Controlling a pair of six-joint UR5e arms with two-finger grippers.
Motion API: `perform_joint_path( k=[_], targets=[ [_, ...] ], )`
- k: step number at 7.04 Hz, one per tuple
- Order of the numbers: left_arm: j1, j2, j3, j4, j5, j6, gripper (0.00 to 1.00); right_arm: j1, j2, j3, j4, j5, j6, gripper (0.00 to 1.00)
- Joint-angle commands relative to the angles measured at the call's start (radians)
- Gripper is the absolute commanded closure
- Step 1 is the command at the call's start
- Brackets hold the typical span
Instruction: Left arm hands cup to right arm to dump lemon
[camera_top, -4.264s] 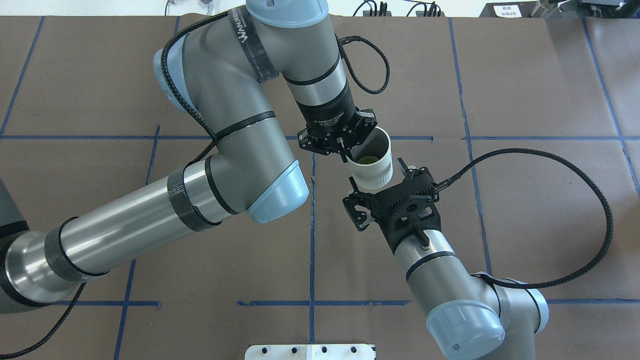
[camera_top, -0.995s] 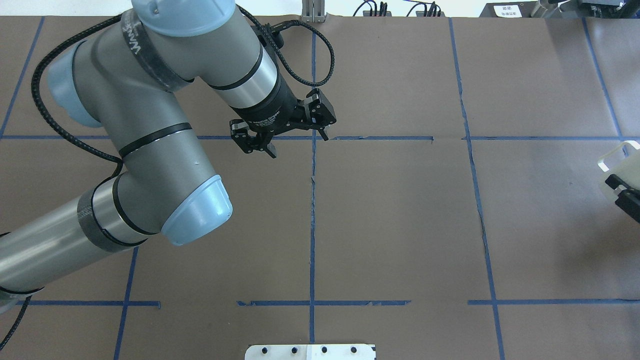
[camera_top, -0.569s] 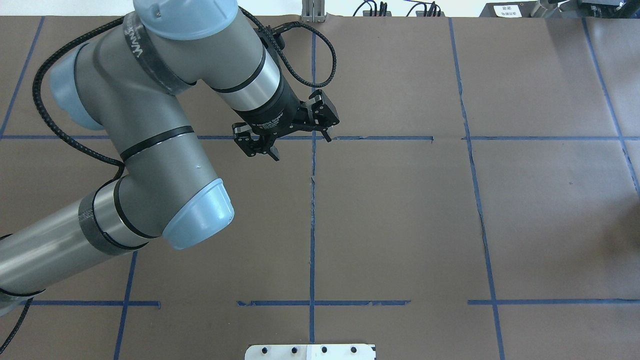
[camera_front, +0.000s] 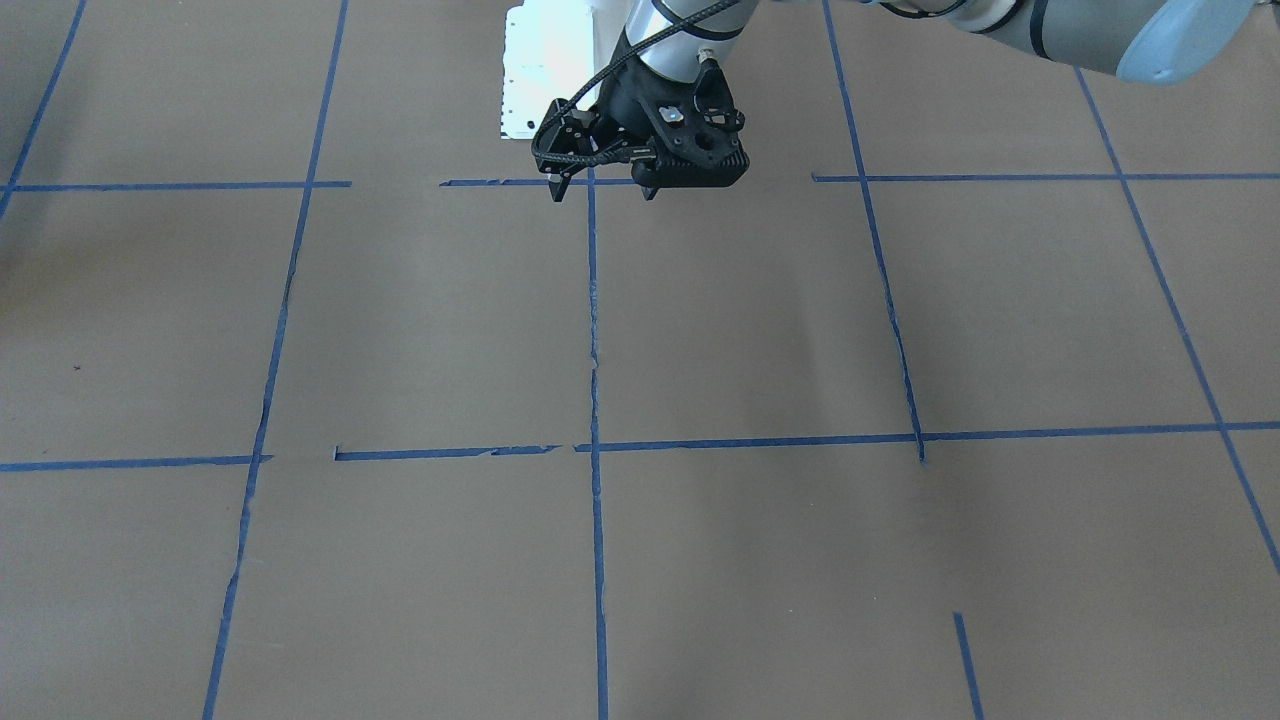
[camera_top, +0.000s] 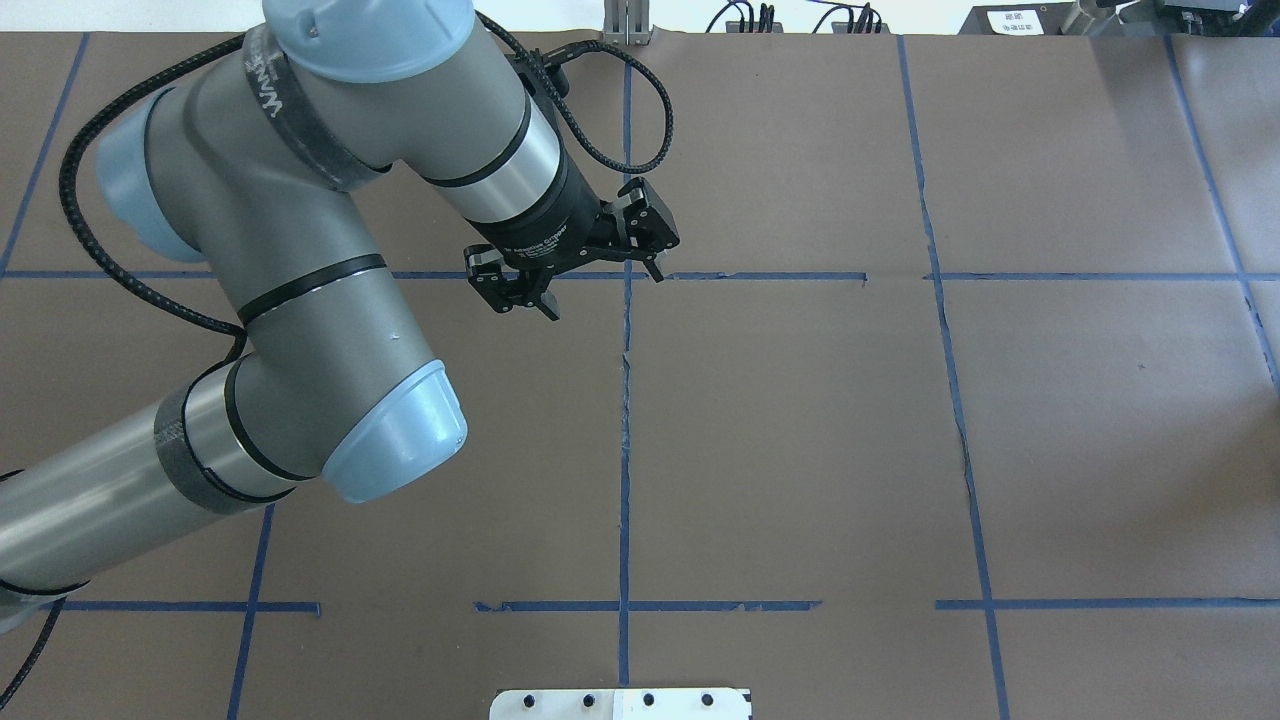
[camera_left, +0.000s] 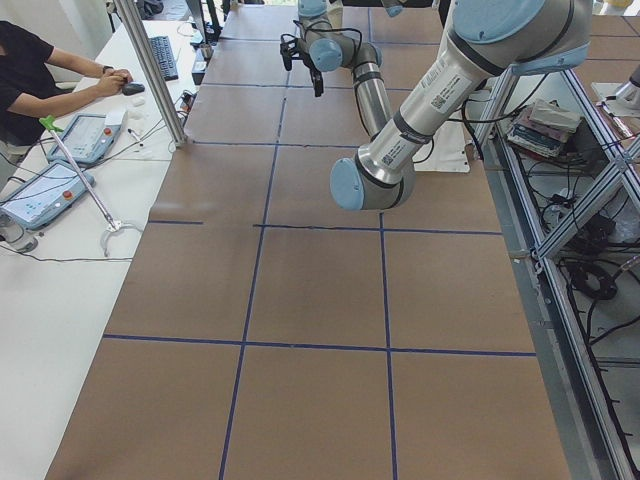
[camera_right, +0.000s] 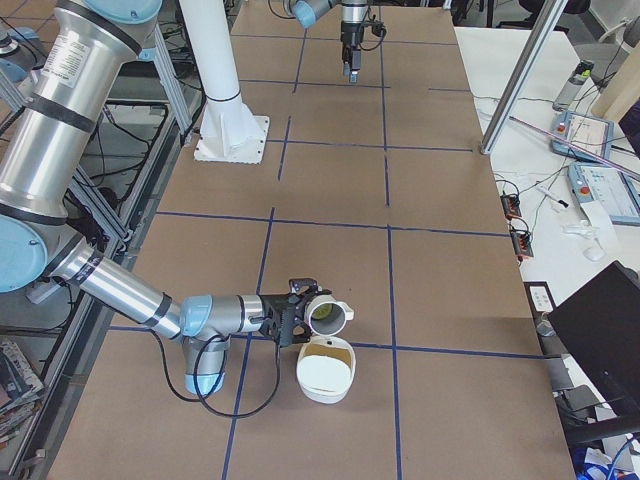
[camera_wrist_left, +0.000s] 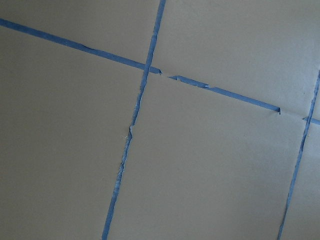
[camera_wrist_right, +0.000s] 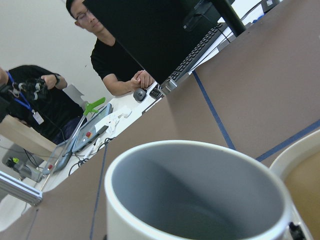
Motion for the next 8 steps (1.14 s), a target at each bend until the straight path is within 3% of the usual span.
perform_joint_path(
  k=[1, 3, 5, 8],
  targets=[
    [0.001, 0.001, 0.0, 0.0, 0.002, 0.0, 0.0, 0.08, 0.027, -0.017, 0.031, 0.052, 0.281, 0.91],
    [0.001, 0.002, -0.002, 0.0, 0.002, 0.0, 0.0, 0.126, 0.076, -0.071, 0.107, 0.044, 0.667, 0.89],
    [0.001, 0.005, -0.002, 0.0, 0.003, 0.0, 0.0, 0.177, 0.113, -0.124, 0.134, 0.043, 0.942, 0.86],
    [0.001, 0.008, -0.009, 0.0, 0.005, 0.0, 0.0, 0.176, 0.133, -0.19, 0.264, -0.035, 1.242, 0.84]
  ],
)
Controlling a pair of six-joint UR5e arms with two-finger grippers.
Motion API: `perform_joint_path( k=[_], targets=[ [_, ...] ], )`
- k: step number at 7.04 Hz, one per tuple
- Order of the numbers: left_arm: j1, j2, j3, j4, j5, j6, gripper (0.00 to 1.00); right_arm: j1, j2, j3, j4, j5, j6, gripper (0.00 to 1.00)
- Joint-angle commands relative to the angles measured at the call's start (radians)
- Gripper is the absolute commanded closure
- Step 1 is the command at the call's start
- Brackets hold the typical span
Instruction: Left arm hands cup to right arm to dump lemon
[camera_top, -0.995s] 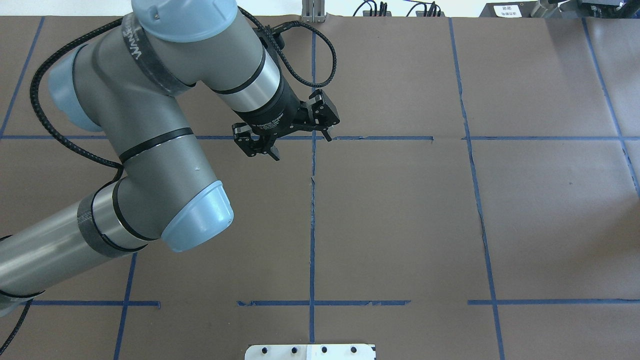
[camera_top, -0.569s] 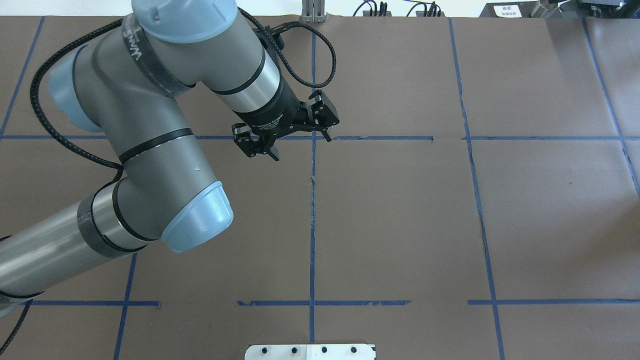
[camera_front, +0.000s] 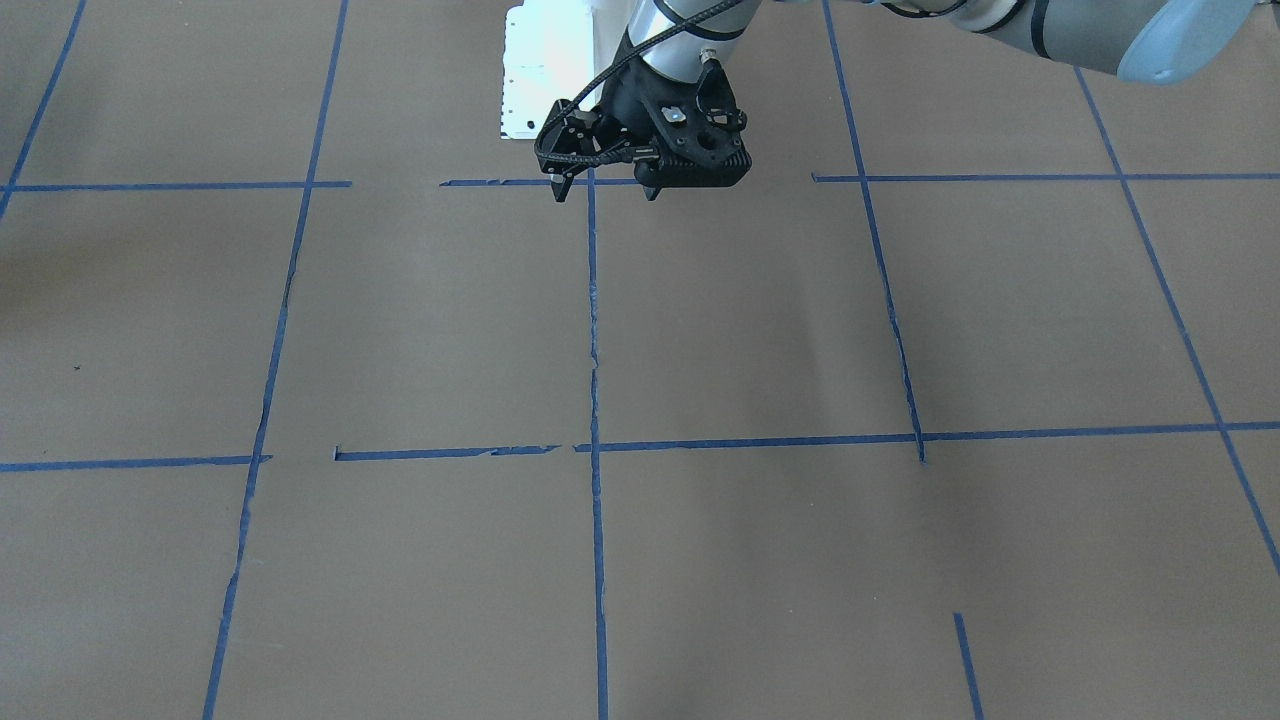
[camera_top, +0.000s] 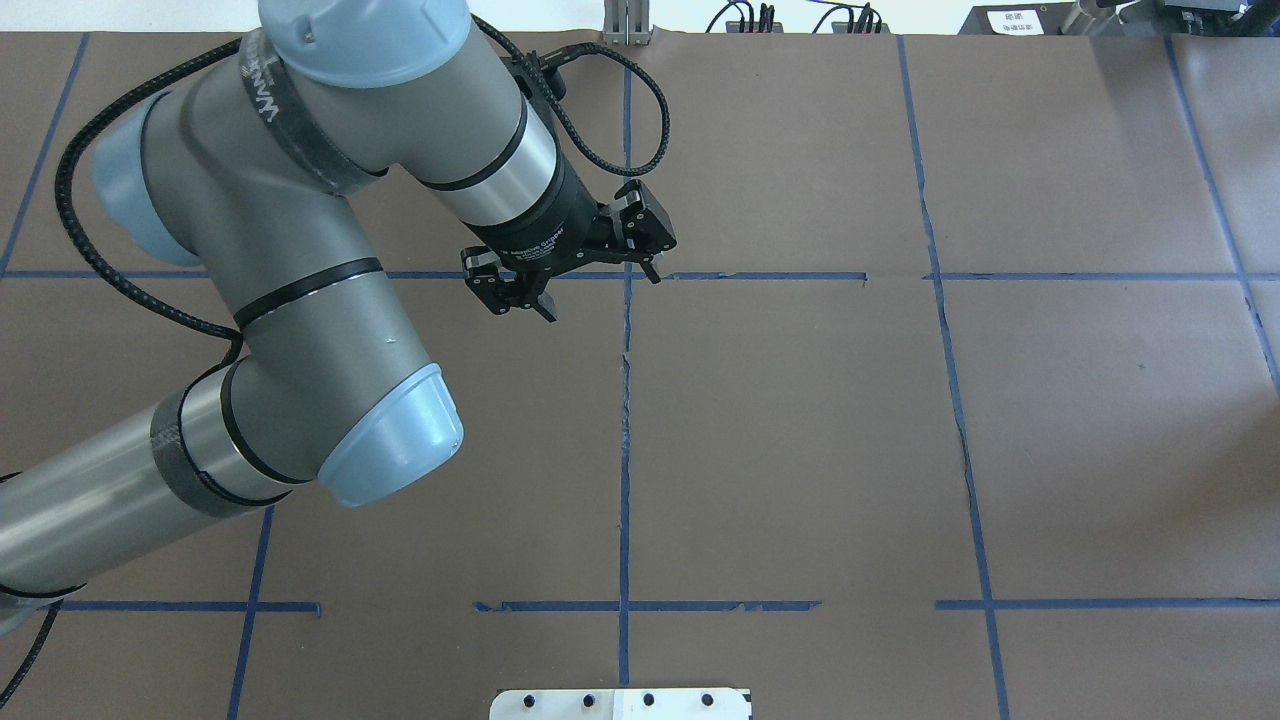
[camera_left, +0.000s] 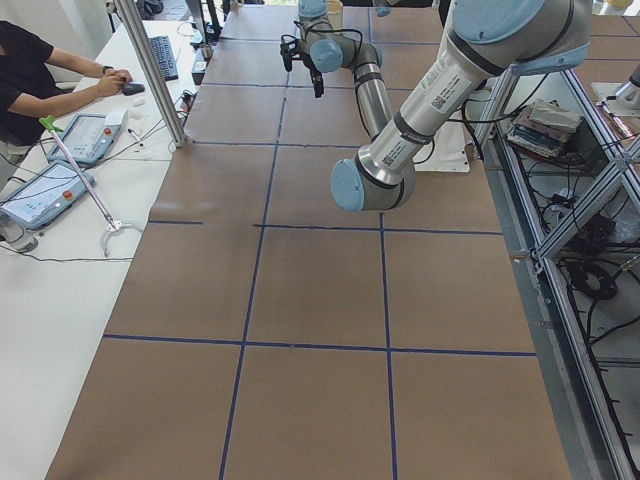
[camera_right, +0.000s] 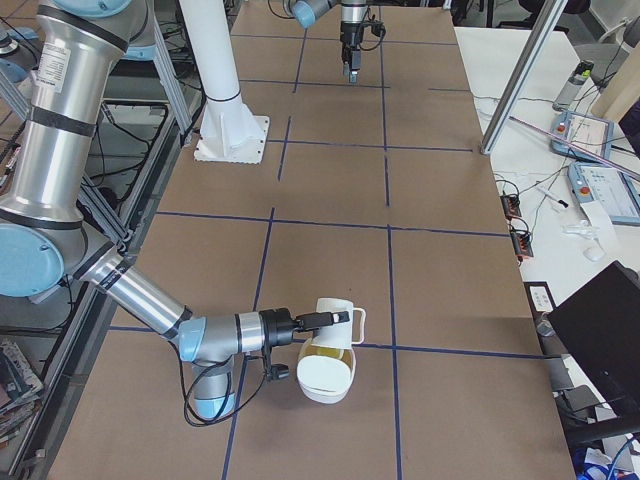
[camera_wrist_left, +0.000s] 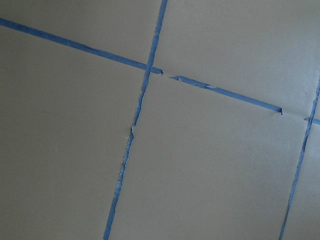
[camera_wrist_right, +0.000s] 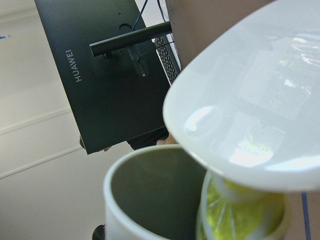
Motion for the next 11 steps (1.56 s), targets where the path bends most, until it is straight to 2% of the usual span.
perform_joint_path(
  k=[1, 3, 5, 6, 10, 11],
  targets=[
    [0.0, -0.003, -0.002, 0.0, 0.0, -0.001, 0.0, 0.003, 0.008, -0.019, 0.077, -0.05, 0.226, 0.84],
    [0.0, 0.003, -0.011, 0.002, 0.006, -0.001, 0.0, 0.001, 0.005, -0.032, 0.105, -0.05, 0.266, 0.84],
    [0.0, 0.001, -0.011, 0.002, 0.006, -0.001, 0.0, 0.001, 0.008, 0.009, 0.089, -0.053, 0.252, 0.84],
    [0.0, 0.003, -0.011, 0.003, 0.008, -0.001, 0.0, -0.001, 0.014, 0.045, 0.007, -0.062, 0.246, 0.84],
    [-0.001, 0.001, -0.011, 0.003, 0.008, -0.001, 0.0, -0.013, 0.036, 0.384, -0.504, -0.067, 0.116, 0.83],
    [-0.001, 0.003, -0.011, 0.003, 0.008, -0.001, 0.0, -0.049, 0.078, 0.406, -0.564, -0.097, 0.044, 0.83]
  ],
)
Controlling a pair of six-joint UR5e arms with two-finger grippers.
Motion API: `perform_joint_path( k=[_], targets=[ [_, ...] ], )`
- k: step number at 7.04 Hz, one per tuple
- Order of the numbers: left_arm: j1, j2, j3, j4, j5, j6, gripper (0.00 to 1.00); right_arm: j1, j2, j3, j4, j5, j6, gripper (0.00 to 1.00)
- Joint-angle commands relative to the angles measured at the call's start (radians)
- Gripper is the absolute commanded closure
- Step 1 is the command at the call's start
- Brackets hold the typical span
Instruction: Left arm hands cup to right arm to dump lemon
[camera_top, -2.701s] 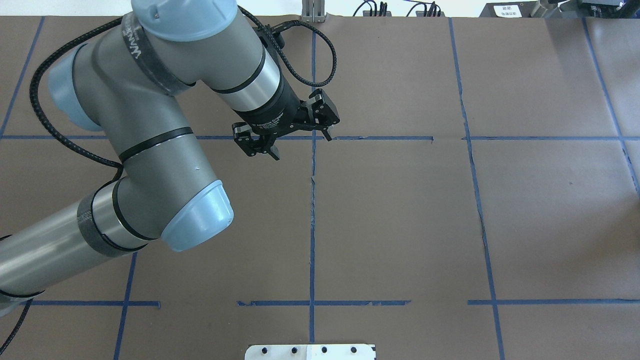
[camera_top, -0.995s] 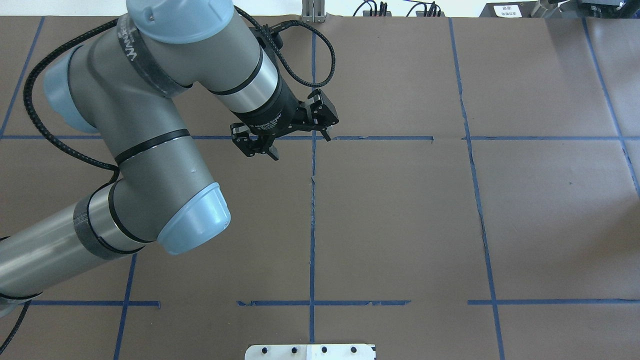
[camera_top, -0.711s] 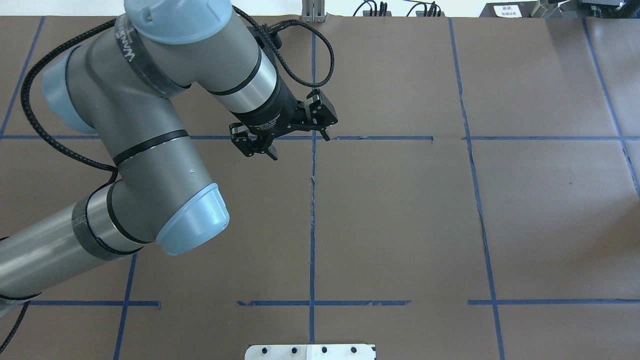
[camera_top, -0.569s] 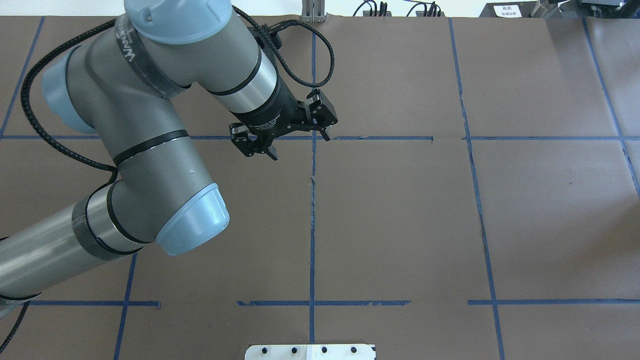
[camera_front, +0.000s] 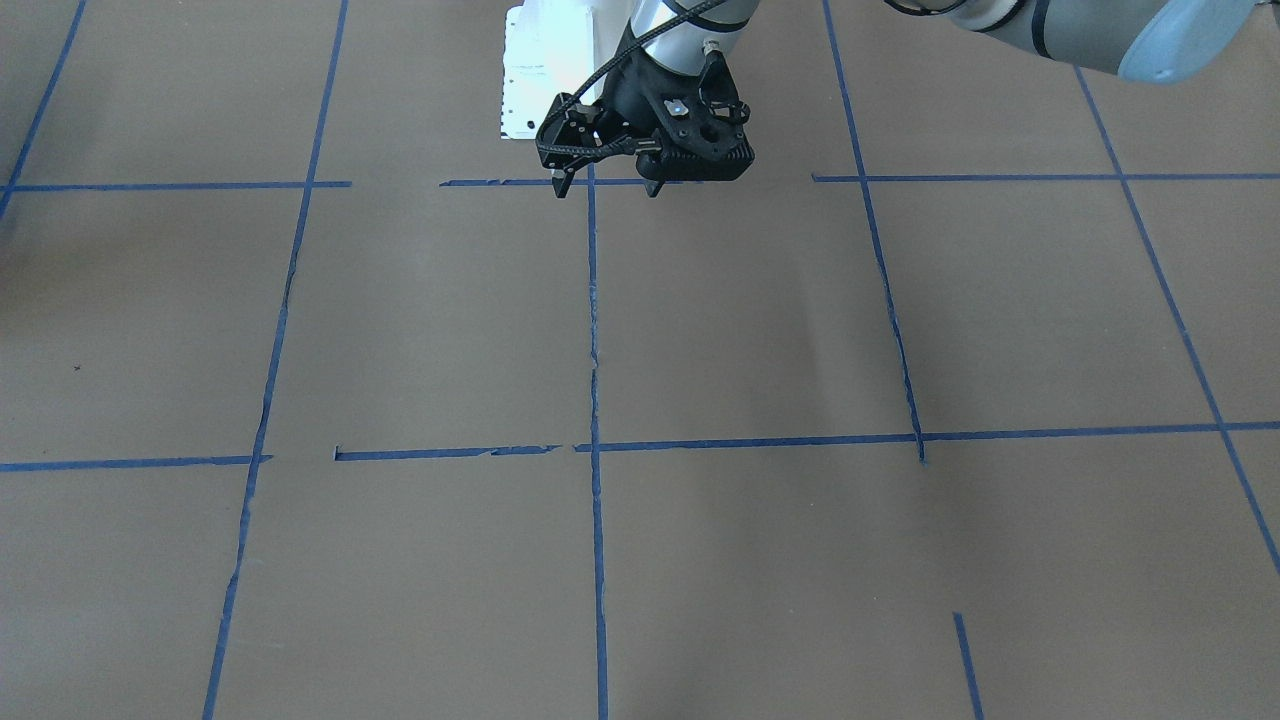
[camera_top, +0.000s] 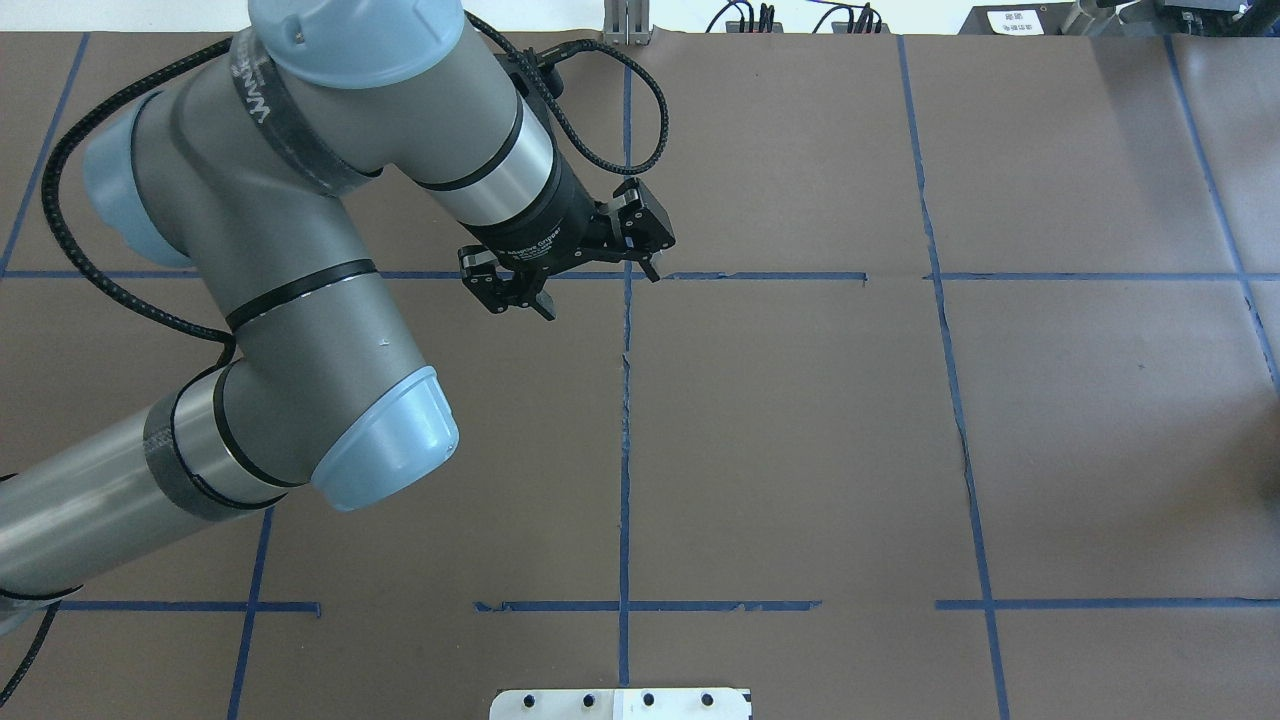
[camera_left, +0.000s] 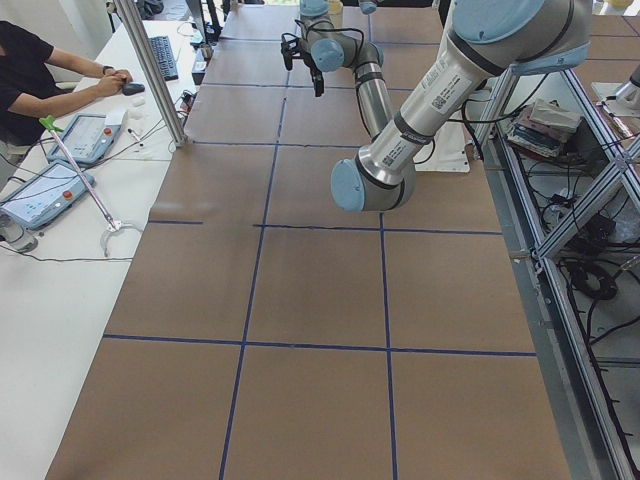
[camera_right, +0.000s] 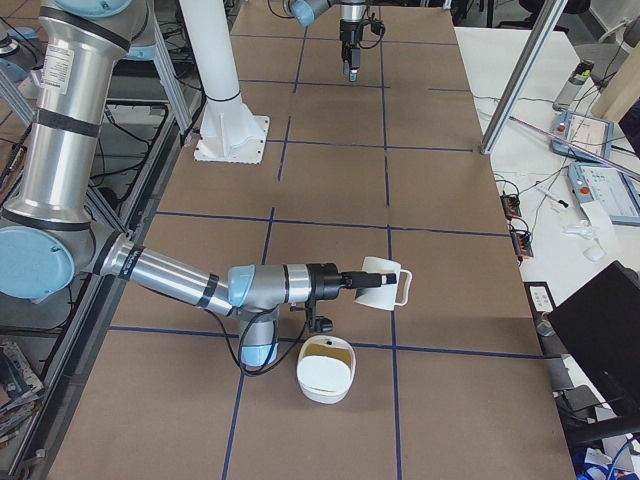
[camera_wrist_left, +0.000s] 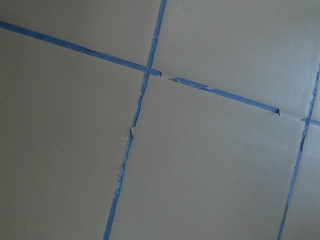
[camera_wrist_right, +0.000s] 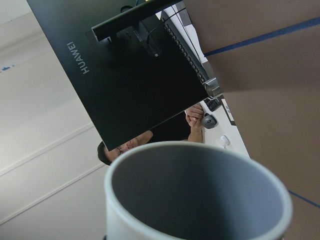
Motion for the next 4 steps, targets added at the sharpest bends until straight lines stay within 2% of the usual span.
perform_joint_path(
  k=[1, 3, 4],
  targets=[
    [-0.001, 0.001, 0.0, 0.0, -0.002, 0.0, 0.0, -0.115, 0.093, 0.069, -0.163, -0.098, -0.216, 0.83],
    [-0.001, 0.003, -0.027, 0.005, -0.002, -0.002, 0.0, -0.294, 0.168, 0.079, -0.227, -0.244, -0.585, 0.83],
    [-0.001, 0.003, -0.029, 0.006, -0.002, -0.002, 0.0, -0.359, 0.211, 0.079, -0.27, -0.281, -0.792, 0.83]
  ],
)
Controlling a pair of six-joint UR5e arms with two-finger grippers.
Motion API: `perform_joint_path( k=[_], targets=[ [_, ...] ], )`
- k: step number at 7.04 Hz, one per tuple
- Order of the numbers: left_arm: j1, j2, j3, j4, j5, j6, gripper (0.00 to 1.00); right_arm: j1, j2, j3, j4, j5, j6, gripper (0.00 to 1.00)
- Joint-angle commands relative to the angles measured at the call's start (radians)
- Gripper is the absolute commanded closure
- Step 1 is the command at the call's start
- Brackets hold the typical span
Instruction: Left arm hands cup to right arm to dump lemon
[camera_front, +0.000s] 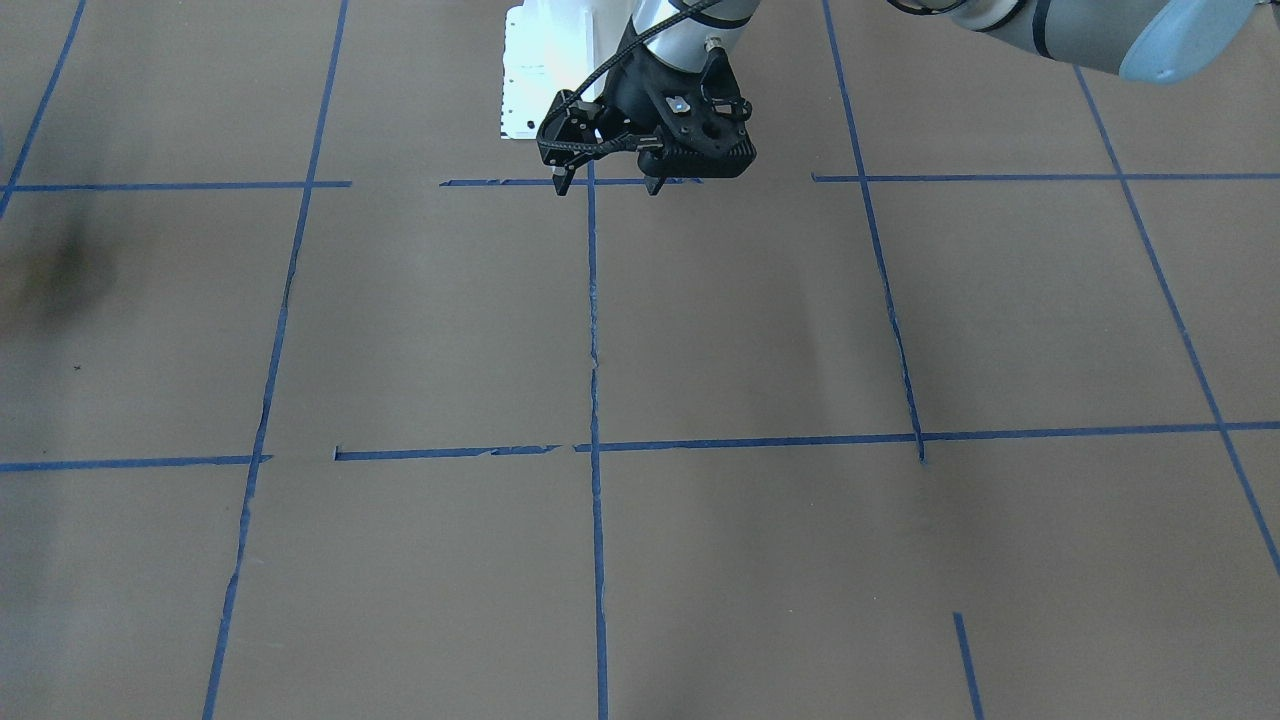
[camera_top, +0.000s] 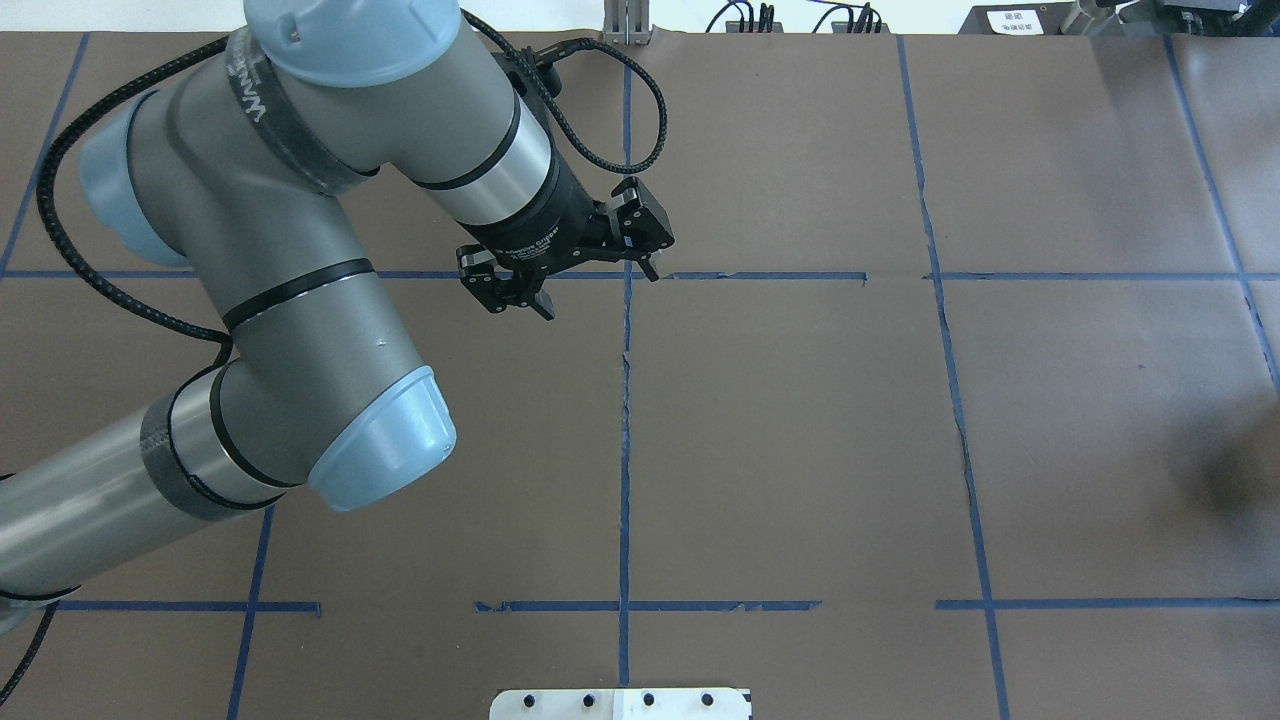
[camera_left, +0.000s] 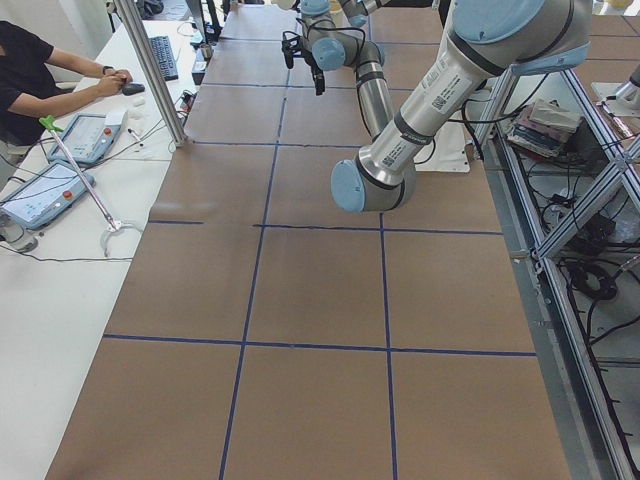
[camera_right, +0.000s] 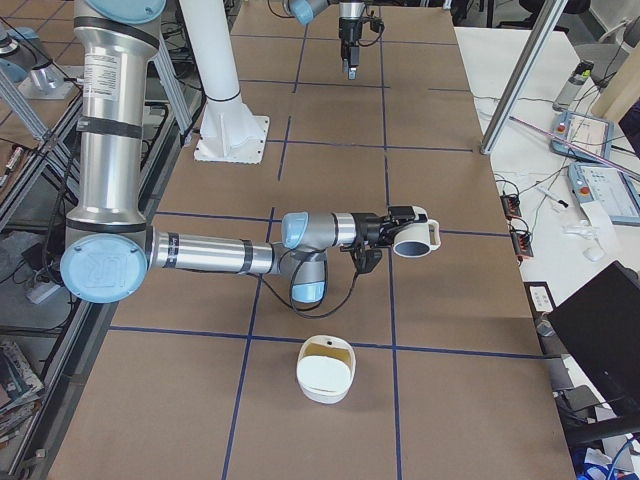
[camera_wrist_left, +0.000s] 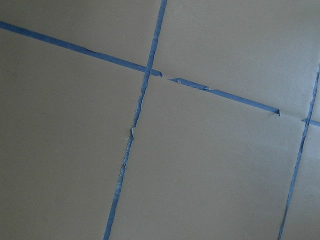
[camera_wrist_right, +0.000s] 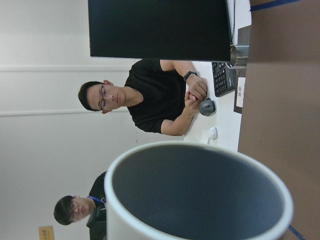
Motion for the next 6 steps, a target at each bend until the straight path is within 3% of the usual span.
perform_joint_path(
  k=[1, 3, 5, 6],
  targets=[
    [0.0, -0.001, -0.007, 0.003, 0.0, -0.001, 0.0, -0.14, 0.087, 0.002, -0.076, -0.085, -0.436, 0.82],
    [0.0, -0.001, -0.006, 0.001, 0.0, 0.001, 0.0, -0.293, 0.182, 0.002, -0.126, -0.212, -0.823, 0.82],
    [-0.005, -0.001, 0.0, -0.002, -0.002, 0.001, 0.0, -0.459, 0.309, 0.008, -0.285, -0.396, -1.054, 0.84],
    [-0.011, -0.001, 0.005, -0.002, 0.0, 0.007, 0.0, -0.501, 0.371, 0.065, -0.461, -0.455, -1.1, 0.88]
  ],
)
